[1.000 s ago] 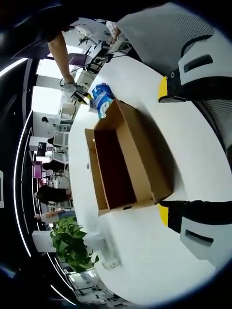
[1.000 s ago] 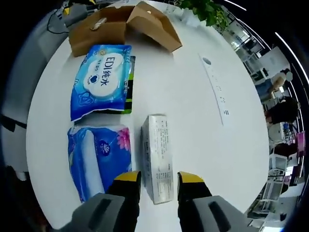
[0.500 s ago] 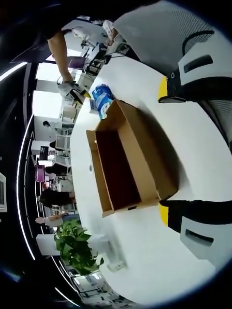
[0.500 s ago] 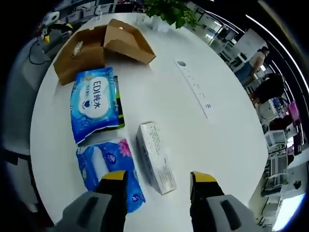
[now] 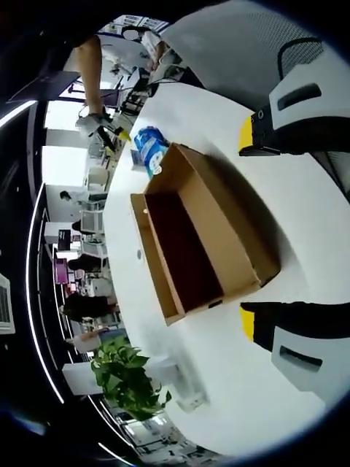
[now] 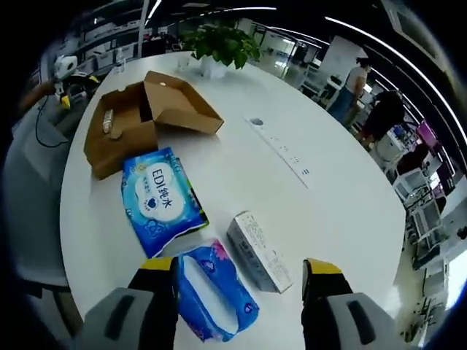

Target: Operate the shoe box by opening the lid, removing the specified soft item, and placing it in the target area until the item is outside and the box remains undamaged.

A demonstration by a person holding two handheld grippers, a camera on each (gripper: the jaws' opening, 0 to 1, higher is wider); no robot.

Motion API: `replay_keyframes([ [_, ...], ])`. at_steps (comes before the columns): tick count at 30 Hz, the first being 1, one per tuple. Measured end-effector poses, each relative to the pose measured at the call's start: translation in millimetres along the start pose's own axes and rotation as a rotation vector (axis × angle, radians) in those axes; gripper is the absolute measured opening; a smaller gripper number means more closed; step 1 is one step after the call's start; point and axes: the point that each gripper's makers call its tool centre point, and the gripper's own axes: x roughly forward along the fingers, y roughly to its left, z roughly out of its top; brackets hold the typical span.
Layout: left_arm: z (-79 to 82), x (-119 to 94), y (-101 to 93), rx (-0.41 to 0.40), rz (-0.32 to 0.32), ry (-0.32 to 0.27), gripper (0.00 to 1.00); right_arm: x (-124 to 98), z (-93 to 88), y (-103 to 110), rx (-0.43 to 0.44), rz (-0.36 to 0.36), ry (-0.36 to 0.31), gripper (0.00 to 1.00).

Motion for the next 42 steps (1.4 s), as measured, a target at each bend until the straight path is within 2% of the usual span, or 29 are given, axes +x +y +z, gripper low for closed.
replay_keyframes([
  [5, 4.7, 3.1, 0.5, 0.018, -0.029, 0.018, 0.81, -10.6, 3.7, 13.2, 0.056, -0.017, -0.036, 0.76],
  [8, 8.2, 5.0, 2.0, 0.049, -0.048, 0.036, 0.80, -17.5, 6.8, 26.4, 0.099, -0.020, -0.064, 0.81],
  [11, 16.0, 6.8, 2.5, 0.047, -0.083, 0.034, 0.80, -23.5, 11.2, 39.4, 0.128, -0.025, -0.104, 0.84],
  [16, 23.7, 12.0, 6.4, 0.089, -0.118, 0.059, 0.75, -32.3, 15.6, 59.7, 0.153, -0.033, -0.137, 0.90],
  [19, 29.0, 16.4, 7.7, 0.095, -0.144, 0.067, 0.75, -38.4, 18.3, 71.9, 0.181, -0.039, -0.170, 0.94],
  [24, 30.5, 24.0, 13.4, 0.144, -0.167, 0.112, 0.74, -44.1, 15.2, 88.2, 0.196, -0.041, -0.173, 0.99],
  [33, 33.3, 37.4, 22.0, 0.195, -0.205, 0.187, 0.67, -55.2, 11.2, 116.8, 0.270, -0.063, -0.209, 0.99],
  [42, 31.0, 56.0, 29.7, 0.257, -0.246, 0.264, 0.63, -63.3, 18.0, 147.2, 0.329, -0.076, -0.268, 0.99],
])
